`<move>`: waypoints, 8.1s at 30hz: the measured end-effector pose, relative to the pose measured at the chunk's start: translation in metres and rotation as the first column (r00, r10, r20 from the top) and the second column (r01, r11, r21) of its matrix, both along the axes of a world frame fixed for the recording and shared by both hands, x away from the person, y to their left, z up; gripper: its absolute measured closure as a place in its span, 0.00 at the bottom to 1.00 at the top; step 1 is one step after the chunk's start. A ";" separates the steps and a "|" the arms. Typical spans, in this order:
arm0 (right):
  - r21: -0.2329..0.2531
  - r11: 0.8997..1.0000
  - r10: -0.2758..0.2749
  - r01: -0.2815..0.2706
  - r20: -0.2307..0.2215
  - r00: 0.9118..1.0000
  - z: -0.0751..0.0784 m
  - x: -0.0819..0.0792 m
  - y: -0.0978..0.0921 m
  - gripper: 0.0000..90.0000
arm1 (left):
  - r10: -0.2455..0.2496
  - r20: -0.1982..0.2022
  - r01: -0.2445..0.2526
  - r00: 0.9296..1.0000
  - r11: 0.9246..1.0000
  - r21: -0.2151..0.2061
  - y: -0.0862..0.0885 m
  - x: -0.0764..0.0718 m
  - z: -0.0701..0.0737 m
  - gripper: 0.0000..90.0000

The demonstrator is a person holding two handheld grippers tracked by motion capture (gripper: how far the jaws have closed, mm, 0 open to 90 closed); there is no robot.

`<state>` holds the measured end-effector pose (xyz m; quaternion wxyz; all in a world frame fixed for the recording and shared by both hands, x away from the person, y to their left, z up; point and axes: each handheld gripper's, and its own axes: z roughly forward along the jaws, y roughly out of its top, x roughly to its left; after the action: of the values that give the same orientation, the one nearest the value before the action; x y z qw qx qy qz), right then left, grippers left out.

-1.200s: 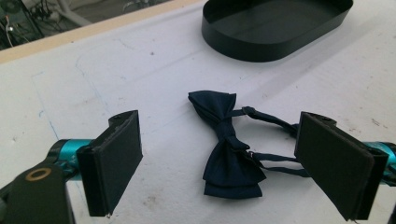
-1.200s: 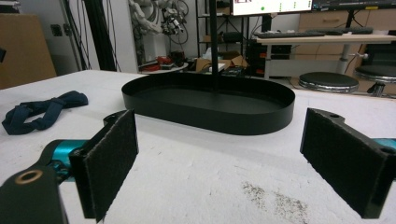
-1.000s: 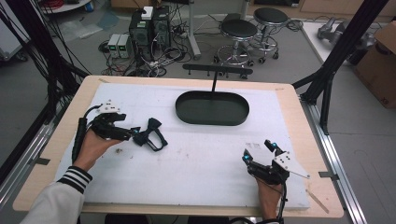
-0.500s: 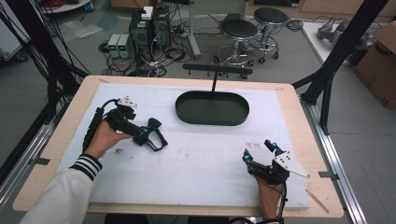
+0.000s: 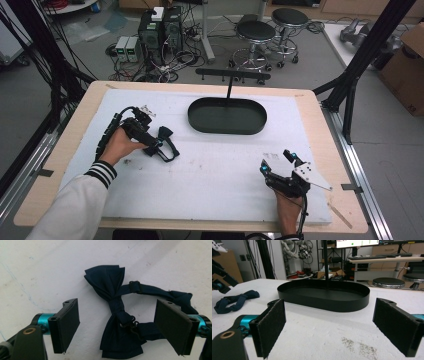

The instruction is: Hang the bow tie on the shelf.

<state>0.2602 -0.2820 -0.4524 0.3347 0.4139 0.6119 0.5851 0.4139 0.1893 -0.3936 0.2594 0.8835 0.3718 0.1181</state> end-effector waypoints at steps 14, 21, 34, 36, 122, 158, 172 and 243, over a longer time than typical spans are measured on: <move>-0.001 1.000 0.001 -0.001 0.000 1.000 0.000 0.000 0.000 0.11 | -0.010 -0.049 0.013 0.999 0.999 0.049 -0.010 0.003 -0.011 0.38; 0.003 1.000 0.001 -0.001 0.000 1.000 0.000 0.000 0.000 0.11 | -0.020 -0.052 0.023 0.998 0.998 0.059 -0.015 0.003 -0.015 0.49; 0.016 1.000 -0.001 0.001 -0.007 1.000 0.000 0.000 -0.001 0.11 | 0.005 -0.066 -0.002 0.998 0.998 0.058 -0.017 0.004 -0.018 0.68; 0.016 1.000 -0.002 0.002 -0.004 1.000 0.000 0.000 -0.001 0.11 | 0.012 -0.069 -0.008 0.998 0.998 0.060 -0.016 0.005 -0.018 0.70; 0.022 1.000 -0.002 0.002 -0.003 1.000 0.000 0.000 -0.002 0.11 | 0.059 0.432 0.109 0.900 0.929 -0.353 -0.044 -0.004 0.094 0.84; 0.023 1.000 -0.004 0.005 -0.003 1.000 0.000 0.000 -0.002 0.11 | 0.077 0.489 0.109 0.869 0.934 -0.341 -0.099 0.054 0.109 0.84; 0.025 1.000 -0.006 0.006 -0.005 1.000 0.000 0.000 -0.002 0.11 | 0.114 0.504 0.080 0.856 0.935 -0.346 -0.102 0.068 0.106 0.84; 0.032 0.999 -0.003 0.003 0.002 1.000 0.000 0.000 -0.002 0.11 | 0.233 0.523 -0.069 0.820 0.947 -0.314 -0.092 0.086 0.068 0.83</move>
<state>0.2600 -0.2844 -0.4529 0.3296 0.4197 0.6013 0.5947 0.5001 0.0969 -0.3258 0.4681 0.7327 0.3633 0.3348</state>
